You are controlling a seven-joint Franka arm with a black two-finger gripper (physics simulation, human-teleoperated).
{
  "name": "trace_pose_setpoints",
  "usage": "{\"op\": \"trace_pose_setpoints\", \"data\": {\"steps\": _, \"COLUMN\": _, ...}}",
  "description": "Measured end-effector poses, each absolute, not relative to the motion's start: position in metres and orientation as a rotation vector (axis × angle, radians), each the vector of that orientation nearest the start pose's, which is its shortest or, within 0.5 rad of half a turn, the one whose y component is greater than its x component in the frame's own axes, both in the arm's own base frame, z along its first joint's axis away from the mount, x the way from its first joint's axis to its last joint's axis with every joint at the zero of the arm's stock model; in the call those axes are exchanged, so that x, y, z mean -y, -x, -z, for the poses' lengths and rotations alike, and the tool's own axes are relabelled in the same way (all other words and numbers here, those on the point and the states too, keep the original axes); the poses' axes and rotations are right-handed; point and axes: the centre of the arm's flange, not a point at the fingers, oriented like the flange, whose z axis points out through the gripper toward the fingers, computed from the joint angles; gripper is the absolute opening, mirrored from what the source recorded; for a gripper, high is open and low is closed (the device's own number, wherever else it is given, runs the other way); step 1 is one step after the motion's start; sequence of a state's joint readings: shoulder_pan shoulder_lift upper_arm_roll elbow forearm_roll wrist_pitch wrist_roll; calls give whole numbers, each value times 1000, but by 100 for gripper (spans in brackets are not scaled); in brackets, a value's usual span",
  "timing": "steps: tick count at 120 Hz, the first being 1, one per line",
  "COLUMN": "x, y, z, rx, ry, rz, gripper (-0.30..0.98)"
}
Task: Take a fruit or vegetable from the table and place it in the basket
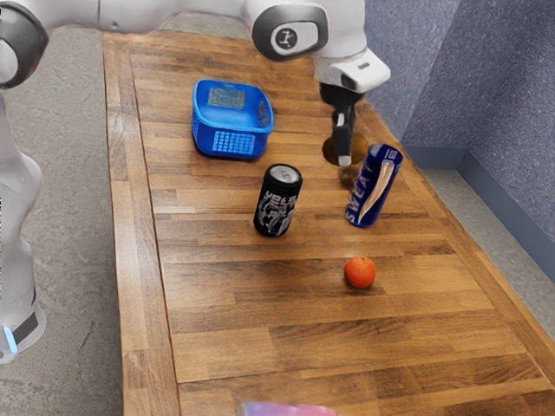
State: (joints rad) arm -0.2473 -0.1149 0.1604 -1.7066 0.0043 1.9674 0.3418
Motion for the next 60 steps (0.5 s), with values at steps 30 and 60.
{"op": "trace_pose_setpoints", "data": {"steps": 30, "x": -186, "y": -527, "z": -664, "rx": -55, "ry": 2945, "rz": 333, "gripper": 24}}
{"op": "trace_pose_setpoints", "data": {"steps": 60, "x": -266, "y": -533, "z": -632, "rx": 134, "ry": 2961, "rz": 199, "gripper": 23}}
